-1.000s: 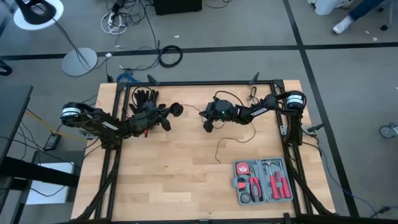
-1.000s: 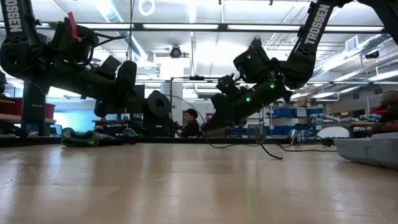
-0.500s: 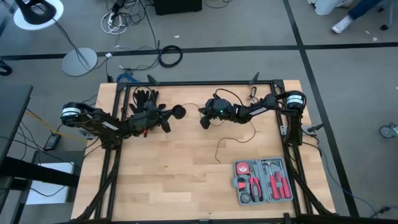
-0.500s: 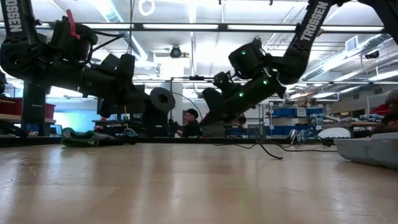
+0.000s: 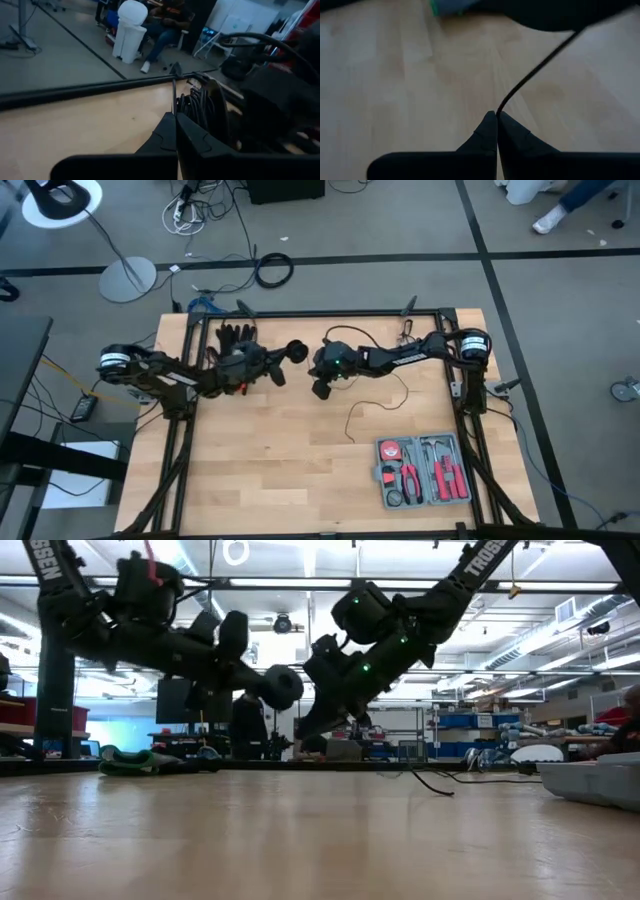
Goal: Coil cords
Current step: Coil the black wire
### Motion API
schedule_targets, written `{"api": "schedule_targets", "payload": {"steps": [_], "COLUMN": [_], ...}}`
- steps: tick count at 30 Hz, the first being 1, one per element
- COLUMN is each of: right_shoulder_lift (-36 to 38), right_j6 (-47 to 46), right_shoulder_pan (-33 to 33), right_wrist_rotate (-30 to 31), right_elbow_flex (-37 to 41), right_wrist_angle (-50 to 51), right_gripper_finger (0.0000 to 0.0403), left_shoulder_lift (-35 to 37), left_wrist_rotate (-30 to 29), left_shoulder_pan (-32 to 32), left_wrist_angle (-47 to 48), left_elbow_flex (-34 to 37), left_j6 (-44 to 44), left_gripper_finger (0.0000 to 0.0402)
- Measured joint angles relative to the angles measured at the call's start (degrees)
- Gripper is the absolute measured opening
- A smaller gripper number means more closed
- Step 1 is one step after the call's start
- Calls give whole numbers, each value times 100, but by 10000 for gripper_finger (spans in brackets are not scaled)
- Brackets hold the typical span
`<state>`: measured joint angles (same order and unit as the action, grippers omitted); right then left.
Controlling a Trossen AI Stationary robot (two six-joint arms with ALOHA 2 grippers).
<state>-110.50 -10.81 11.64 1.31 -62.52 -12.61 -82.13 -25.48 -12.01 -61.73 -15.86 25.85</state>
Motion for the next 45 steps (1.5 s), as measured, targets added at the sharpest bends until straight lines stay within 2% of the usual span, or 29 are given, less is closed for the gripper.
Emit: {"api": "schedule_targets", "payload": {"steps": [6,11,17,20,24,28,33,35,41,45], "right_shoulder_lift": [-2,-2,-2,-6,-375,-923,-1121,-1122,-1046,-1045], "right_j6": [-39,-90,-6,-6,-80,-233,-191,0,256,643], "right_shoulder_pan": [-72,2,10,-24,-24,-59,-192,-227,-189,-143], "right_wrist_rotate": [202,455,-251,-247,-256,-334,-282,-435,-1482,-1579], "right_elbow_flex": [-92,-85,-85,-85,-110,-288,-283,-279,-648,-1037], "right_wrist_angle": [558,840,484,416,186,-7,-710,-796,-493,44], "right_gripper_finger": [0,0,0,0,0,0,0,0,0,0], "left_shoulder_lift": [0,0,0,0,0,-4,-2,-2,-2,-2], "left_wrist_rotate": [-31,22,-28,-46,-72,-334,-654,-780,-844,-621], "left_shoulder_pan": [0,0,2,0,2,2,1,0,2,0], "left_wrist_angle": [210,342,322,289,349,583,894,1024,1154,1142], "left_elbow_flex": [-454,-491,-458,-467,-500,-493,-495,-491,-491,-491], "left_j6": [-330,-314,-184,-180,-167,-160,-152,-154,-158,-7], "left_gripper_finger": [0,0,0,0,0,0,0,0,0,0]}}
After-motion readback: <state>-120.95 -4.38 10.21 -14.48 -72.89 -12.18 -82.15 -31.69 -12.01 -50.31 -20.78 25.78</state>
